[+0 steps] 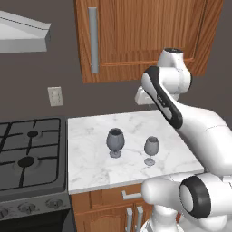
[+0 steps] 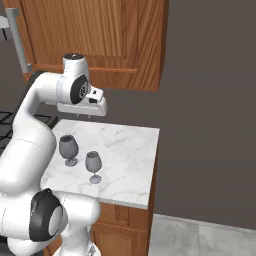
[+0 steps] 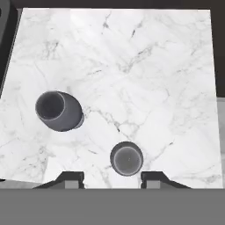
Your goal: Retrieve the wine glasses from the counter and place one next to each plate.
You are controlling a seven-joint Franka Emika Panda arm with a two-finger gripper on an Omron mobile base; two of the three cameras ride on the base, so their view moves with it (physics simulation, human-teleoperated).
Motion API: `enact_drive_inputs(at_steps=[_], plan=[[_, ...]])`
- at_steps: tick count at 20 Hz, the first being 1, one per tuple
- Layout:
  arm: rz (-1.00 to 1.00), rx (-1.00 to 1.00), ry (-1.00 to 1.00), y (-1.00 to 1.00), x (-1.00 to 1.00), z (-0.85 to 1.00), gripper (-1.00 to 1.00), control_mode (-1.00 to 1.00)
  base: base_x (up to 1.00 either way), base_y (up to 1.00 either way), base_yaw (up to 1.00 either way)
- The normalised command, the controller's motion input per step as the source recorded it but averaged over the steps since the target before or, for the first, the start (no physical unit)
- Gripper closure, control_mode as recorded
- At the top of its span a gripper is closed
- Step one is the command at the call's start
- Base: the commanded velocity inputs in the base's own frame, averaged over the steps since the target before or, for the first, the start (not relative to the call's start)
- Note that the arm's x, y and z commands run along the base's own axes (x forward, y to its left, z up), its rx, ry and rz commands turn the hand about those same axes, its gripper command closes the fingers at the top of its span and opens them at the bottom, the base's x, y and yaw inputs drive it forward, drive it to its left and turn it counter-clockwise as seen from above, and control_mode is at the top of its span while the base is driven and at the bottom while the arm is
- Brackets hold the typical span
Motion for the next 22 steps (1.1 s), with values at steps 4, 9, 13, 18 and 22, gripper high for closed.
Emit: enact_drive_inputs(at_steps=[4, 9, 13, 18, 22], plan=[[0.00, 0.00, -0.12, 0.00, -0.42, 0.00, -1.00, -1.00, 0.00, 0.00, 0.00], [-0.06, 0.20, -0.40, -0.07, -0.95, 0.00, -1.00, -1.00, 0.00, 0.00, 0.00], [-0.15, 0.27, -0.32, -0.11, -0.74, 0.08, -1.00, -1.00, 0.00, 0.00, 0.00], [-0.21, 0.31, -0.04, -0.08, -0.33, 0.12, -1.00, -1.00, 0.00, 0.00, 0.00], [-0.22, 0.37, 0.20, -0.19, -0.06, 0.35, -1.00, -1.00, 0.00, 0.00, 0.00]])
